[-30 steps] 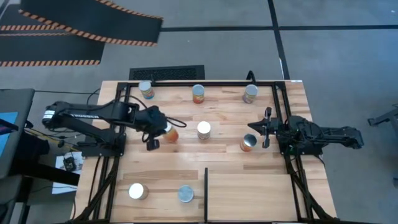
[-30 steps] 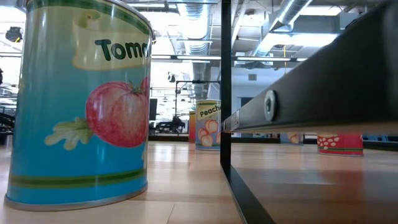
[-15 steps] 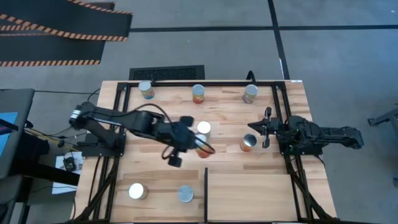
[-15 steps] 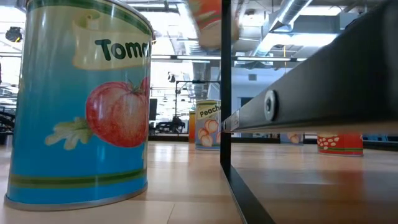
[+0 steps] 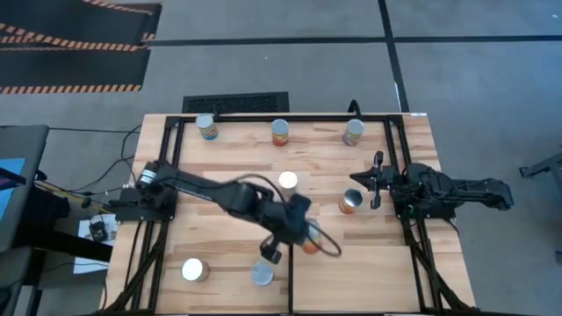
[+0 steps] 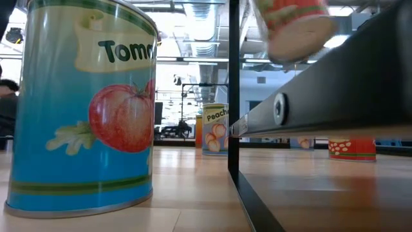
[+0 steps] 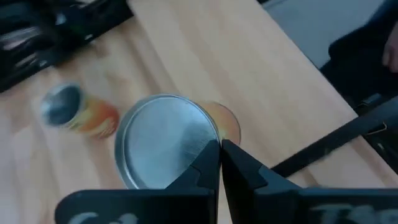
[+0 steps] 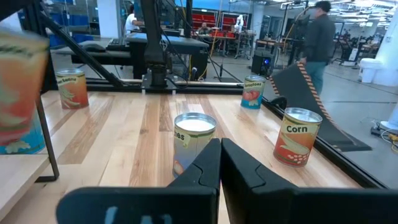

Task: Pick and place cans onto a shelf
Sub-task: Put the top canned green beans on the shelf

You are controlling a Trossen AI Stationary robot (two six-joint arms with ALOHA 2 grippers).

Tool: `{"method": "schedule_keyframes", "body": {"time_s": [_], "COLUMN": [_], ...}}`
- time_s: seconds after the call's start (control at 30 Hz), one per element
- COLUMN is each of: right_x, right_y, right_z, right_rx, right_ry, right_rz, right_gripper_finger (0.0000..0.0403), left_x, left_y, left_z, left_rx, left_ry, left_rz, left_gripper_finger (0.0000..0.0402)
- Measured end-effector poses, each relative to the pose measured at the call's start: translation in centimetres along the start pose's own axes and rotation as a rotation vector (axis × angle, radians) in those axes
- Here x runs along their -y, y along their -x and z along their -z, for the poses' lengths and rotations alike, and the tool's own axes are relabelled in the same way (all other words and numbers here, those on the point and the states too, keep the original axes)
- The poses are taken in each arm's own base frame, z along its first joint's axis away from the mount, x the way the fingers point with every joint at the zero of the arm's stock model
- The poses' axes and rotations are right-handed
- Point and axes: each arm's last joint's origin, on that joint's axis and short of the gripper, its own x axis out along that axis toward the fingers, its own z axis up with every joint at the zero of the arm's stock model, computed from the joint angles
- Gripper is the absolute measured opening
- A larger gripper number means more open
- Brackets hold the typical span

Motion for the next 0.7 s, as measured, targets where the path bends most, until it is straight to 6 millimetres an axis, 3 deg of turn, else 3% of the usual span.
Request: {"method": "schedule_keyframes", "body": {"time_s": [0.27, 0.7], "right_x": [0.0, 0.0], "right_y": [0.0, 0.0], "right_z": [0.0, 0.0], "right_rx": [0.000, 0.001], "right_ry": [0.000, 0.000], "right_rz": [0.000, 0.000], "right_gripper_finger": [0.0033, 0.0033], "left_x": [1.9, 2.2], "left_y": [-3.9, -4.8], "left_z": [0.1, -0.1], "left_rx": [-0.061, -0.047], "left_ry": [-0.053, -0.065], "left_rz": [-0.053, -0.051], "left_gripper_finger": [0.0000, 0.0000]}}
